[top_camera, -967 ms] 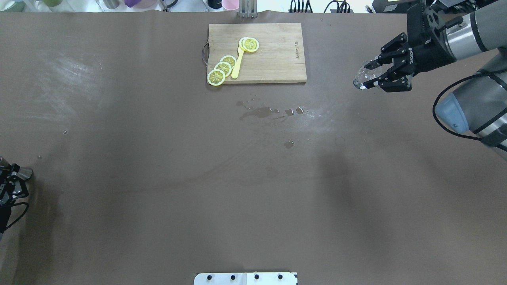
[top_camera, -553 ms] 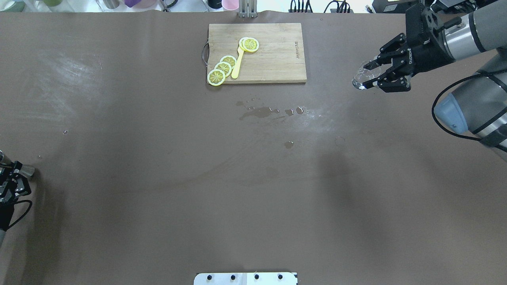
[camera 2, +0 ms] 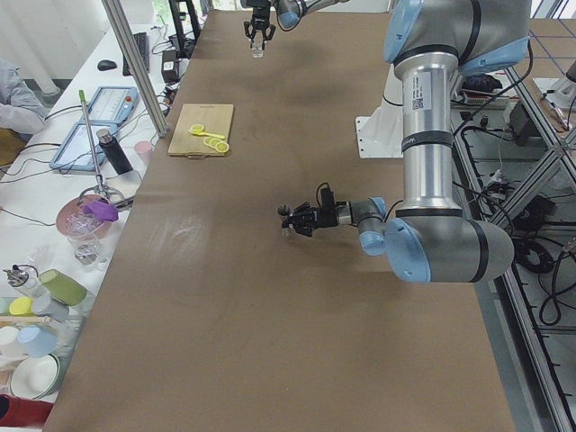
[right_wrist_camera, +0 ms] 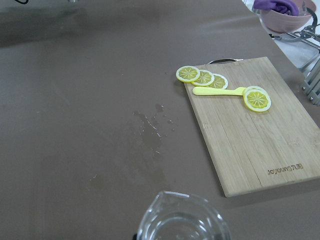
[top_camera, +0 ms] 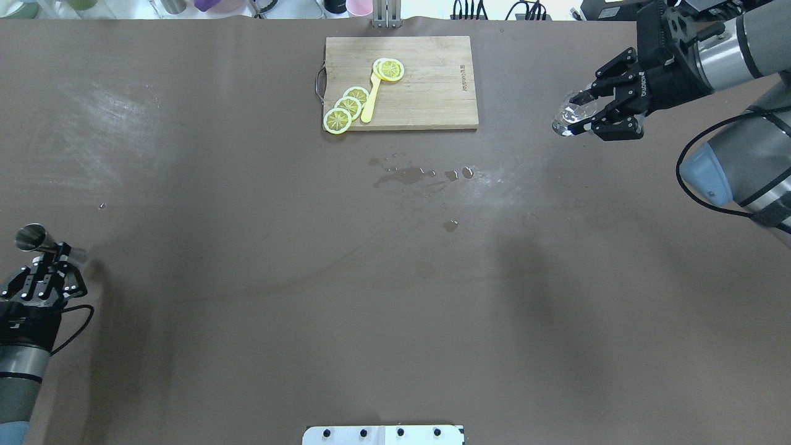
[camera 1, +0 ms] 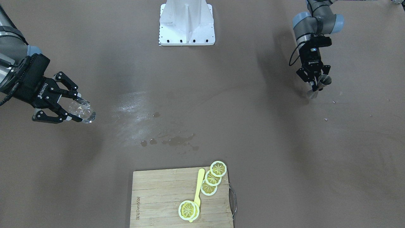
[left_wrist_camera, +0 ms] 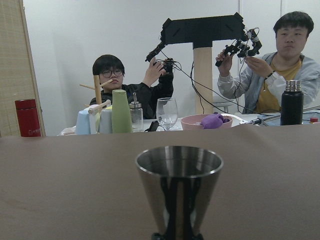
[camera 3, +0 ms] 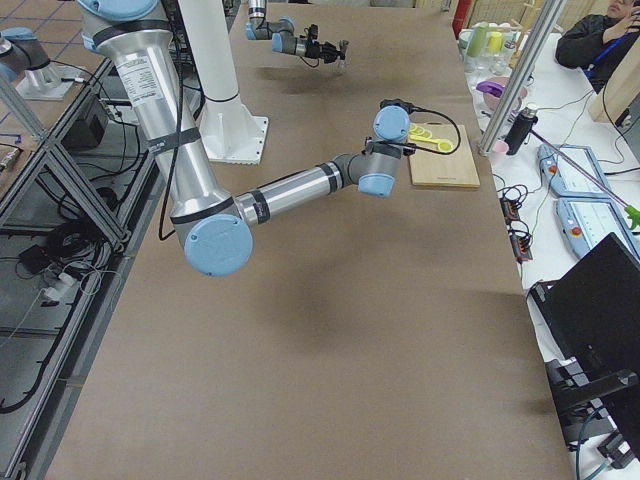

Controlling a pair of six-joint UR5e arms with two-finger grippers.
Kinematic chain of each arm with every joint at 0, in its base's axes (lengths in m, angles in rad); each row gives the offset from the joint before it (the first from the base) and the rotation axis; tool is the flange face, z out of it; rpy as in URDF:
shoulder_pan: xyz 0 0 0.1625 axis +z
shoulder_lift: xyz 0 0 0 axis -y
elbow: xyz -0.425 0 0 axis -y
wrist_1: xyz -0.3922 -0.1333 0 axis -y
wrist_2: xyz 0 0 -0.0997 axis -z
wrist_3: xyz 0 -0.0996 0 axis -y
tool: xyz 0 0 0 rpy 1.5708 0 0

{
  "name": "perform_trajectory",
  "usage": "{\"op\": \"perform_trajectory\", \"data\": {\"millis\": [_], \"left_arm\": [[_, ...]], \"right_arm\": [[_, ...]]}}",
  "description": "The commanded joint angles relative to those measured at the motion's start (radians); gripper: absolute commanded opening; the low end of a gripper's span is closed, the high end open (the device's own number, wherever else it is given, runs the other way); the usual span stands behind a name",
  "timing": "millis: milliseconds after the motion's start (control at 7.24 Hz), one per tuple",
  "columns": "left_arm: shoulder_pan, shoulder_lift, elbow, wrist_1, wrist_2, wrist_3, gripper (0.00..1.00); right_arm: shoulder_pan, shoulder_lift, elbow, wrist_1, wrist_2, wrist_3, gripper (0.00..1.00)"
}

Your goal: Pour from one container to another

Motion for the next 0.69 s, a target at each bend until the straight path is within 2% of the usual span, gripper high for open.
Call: {"op": "perform_trajectory", "data": {"millis": [0,276,414,553], "left_arm": [[-0.039,-0.134,0.000,-0.040,-0.042,0.222,0.00],[-0.138,-0.286,0.014,-0.042,-0.141,0.347,0.00],[-0.193,-0.411,0.055,-0.043,-0.204,0.474,0.00],[-0.220,-0.484,0.101,-0.043,-0.241,0.537,0.00]], "right_arm": [[0.000,-0.011,0.056,-0.037,-0.027,0.012,0.00],[-0.034,-0.012,0.138,-0.132,-0.058,0.017,0.00],[-0.039,-0.012,0.167,-0.161,-0.061,0.017,0.00],[-0.042,-0.012,0.193,-0.190,-0.061,0.017,0.00]]}}
